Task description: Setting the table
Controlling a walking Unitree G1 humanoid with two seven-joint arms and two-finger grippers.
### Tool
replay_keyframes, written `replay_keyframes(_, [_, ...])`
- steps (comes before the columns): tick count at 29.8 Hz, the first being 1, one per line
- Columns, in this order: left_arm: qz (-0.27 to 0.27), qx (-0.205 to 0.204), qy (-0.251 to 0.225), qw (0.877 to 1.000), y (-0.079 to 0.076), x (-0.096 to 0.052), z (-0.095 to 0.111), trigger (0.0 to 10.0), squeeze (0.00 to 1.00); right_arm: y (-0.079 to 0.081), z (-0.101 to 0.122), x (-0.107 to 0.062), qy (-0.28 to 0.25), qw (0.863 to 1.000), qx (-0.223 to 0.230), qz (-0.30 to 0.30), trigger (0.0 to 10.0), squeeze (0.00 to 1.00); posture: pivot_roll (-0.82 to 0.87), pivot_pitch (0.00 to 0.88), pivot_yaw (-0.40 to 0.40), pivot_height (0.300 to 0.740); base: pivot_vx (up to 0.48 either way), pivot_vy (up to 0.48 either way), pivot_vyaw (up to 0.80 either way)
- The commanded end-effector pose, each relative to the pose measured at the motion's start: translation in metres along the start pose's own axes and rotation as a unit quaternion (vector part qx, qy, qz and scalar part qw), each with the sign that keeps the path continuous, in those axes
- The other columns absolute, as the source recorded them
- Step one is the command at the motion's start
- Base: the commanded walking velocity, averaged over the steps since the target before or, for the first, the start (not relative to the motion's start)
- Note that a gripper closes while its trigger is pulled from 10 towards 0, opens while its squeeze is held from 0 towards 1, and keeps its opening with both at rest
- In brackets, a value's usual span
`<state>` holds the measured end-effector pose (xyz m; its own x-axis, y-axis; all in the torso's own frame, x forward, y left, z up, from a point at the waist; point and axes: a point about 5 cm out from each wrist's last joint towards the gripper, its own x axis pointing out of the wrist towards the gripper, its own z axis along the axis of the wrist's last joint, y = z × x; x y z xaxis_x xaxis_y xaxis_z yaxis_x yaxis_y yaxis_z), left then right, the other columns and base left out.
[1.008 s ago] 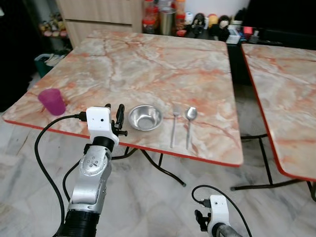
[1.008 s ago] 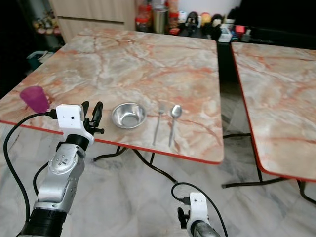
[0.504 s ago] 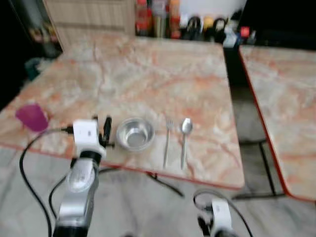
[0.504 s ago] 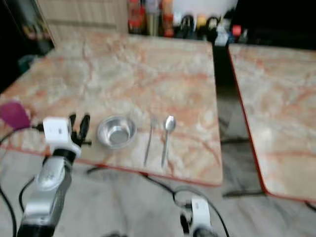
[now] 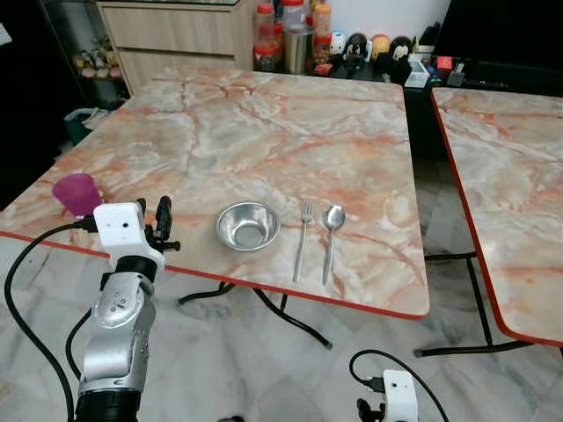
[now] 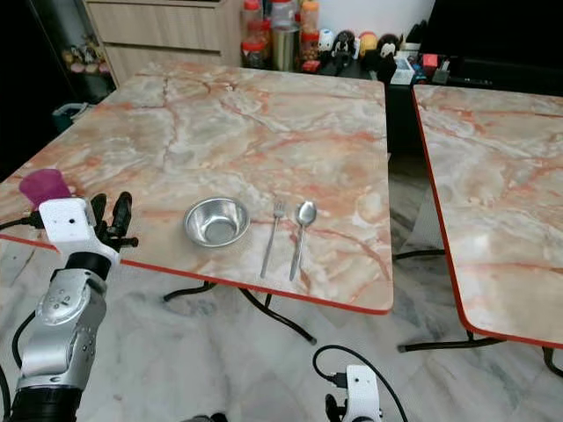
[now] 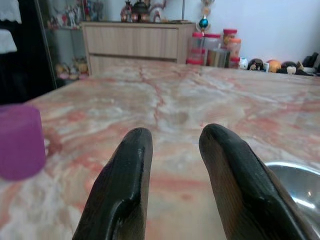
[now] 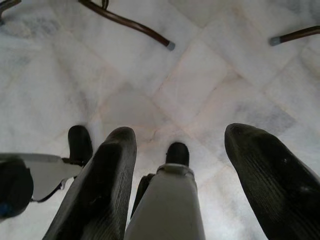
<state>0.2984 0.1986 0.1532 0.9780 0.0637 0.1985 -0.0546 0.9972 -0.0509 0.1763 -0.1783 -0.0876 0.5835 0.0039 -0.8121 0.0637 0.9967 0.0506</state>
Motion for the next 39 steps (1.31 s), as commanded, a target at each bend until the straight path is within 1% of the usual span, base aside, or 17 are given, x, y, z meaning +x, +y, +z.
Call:
replay_keyframes(1, [-0.006,-0.008,0.005,1.000,-0.006,0.000,0.000,10.0,0.00,-0.003,0.004,0.001,-0.005,1.000,0.018,-0.006,10.0,0.00,0.14,0.117,-0.016,0.740,0.000,0.296,-0.55])
replay_keyframes(4, [-0.015,-0.008,0.006,1.000,-0.013,0.001,-0.001,10.0,0.00,-0.003,0.006,0.001,-0.006,1.000,0.012,-0.006,10.0,0.00,0.14,0.119,-0.020,0.740,0.000,0.389,-0.65])
replay_keyframes(6, [-0.015,-0.010,0.006,1.000,-0.015,0.001,-0.001,10.0,0.00,-0.003,0.007,0.001,-0.010,1.000,0.011,-0.006,10.0,0.00,0.14,0.120,-0.022,0.740,0.000,0.398,-0.51])
replay_keyframes(11, [-0.024,-0.016,-0.003,1.000,-0.021,0.003,0.003,10.0,0.00,-0.001,0.012,0.002,-0.018,1.000,0.008,-0.003,10.0,0.00,0.14,0.121,-0.023,0.740,0.000,0.425,0.00])
replay_keyframes(17, [-0.025,-0.015,-0.010,1.000,-0.021,0.005,0.008,10.0,0.00,0.001,0.014,0.003,-0.018,1.000,0.010,0.002,10.0,0.00,0.14,0.119,-0.020,0.740,0.000,0.418,0.00])
replay_keyframes(24, [-0.036,-0.014,-0.023,0.999,-0.026,0.009,0.016,10.0,0.00,0.004,0.016,0.003,-0.023,1.000,0.015,0.003,10.0,0.00,0.14,0.116,-0.011,0.740,0.000,0.399,0.00])
replay_keyframes(27, [-0.042,-0.011,-0.028,0.999,-0.029,0.010,0.018,10.0,0.00,0.004,0.015,0.003,-0.022,1.000,0.013,0.004,10.0,0.00,0.14,0.117,-0.011,0.740,0.000,0.000,0.00])
replay_keyframes(31, [-0.065,-0.018,-0.032,0.997,-0.039,0.011,0.022,10.0,0.00,0.005,0.016,0.003,-0.022,1.000,0.015,0.003,10.0,0.00,0.14,0.116,-0.009,0.740,0.000,0.000,0.00])
replay_keyframes(36, [-0.067,-0.018,-0.032,0.997,-0.040,0.011,0.022,10.0,0.00,0.005,0.016,0.003,-0.022,1.000,0.015,0.003,10.0,0.00,0.14,0.116,-0.009,0.740,0.000,0.000,0.00])
replay_keyframes(37, [-0.077,-0.026,-0.031,0.996,-0.046,0.011,0.024,10.0,0.00,0.005,0.017,0.003,-0.023,1.000,0.017,0.002,10.0,0.00,0.14,0.115,-0.007,0.740,0.000,0.000,0.00])
replay_keyframes(39, [-0.082,-0.031,-0.031,0.996,-0.049,0.011,0.024,10.0,0.00,0.005,0.018,0.004,-0.023,1.000,0.019,0.002,10.0,0.00,0.14,0.116,-0.007,0.740,0.000,0.000,0.00])
